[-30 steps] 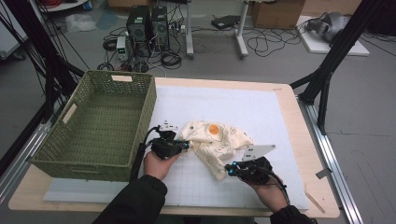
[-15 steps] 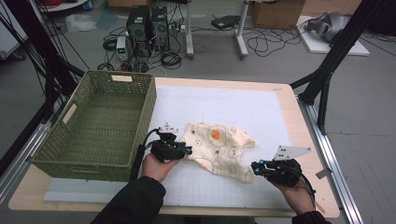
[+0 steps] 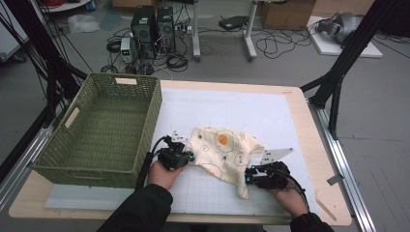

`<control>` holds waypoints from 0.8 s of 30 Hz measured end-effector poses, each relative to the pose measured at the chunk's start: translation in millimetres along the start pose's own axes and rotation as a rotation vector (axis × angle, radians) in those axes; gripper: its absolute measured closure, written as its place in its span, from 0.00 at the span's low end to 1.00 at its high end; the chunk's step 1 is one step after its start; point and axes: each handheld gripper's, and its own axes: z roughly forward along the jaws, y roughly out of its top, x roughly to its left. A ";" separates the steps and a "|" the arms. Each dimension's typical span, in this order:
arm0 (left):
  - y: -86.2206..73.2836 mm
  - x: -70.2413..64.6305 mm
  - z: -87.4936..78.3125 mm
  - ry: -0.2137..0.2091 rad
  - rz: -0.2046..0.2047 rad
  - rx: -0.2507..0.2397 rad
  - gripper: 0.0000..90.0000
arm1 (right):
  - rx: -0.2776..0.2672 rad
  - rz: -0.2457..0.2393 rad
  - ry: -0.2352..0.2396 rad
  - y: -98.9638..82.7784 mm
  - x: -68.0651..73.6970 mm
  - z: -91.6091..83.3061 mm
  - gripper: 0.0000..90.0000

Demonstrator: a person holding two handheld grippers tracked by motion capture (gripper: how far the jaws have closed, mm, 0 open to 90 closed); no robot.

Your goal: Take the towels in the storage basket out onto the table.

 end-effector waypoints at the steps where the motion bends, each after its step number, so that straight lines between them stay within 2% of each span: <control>1: 0.0 0.1 -0.1 -0.002 -0.002 0.000 0.96 | 0.003 -0.006 0.002 0.4 0.1 1.4 0.84; 6: -0.3 -1.6 -2.2 -0.015 0.002 0.007 0.99 | 0.021 -0.012 0.016 -0.3 -0.8 5.5 0.95; 11: -7.5 -7.2 -7.9 -0.037 -0.004 -0.003 0.99 | -0.024 0.017 0.014 -4.9 -3.5 -3.3 0.98; 13: -11.2 -8.0 -11.0 -0.052 -0.018 -0.004 0.99 | -0.037 0.024 0.006 -6.5 -4.1 -7.8 0.97; 16: -13.7 -9.7 -17.7 -0.066 -0.019 -0.017 0.99 | -0.082 0.031 -0.003 -6.1 -2.8 -17.5 0.89; 19: -12.9 -11.0 -22.0 -0.069 -0.015 -0.041 0.97 | -0.138 0.037 -0.021 -2.2 -0.2 -26.9 0.75; 21: -12.2 -9.4 -20.8 -0.069 -0.030 -0.047 0.90 | -0.180 0.028 0.004 0.7 1.6 -30.1 0.72; 24: -11.4 -7.6 -15.1 -0.071 -0.052 -0.040 0.81 | -0.195 0.026 0.017 5.6 3.1 -27.7 0.64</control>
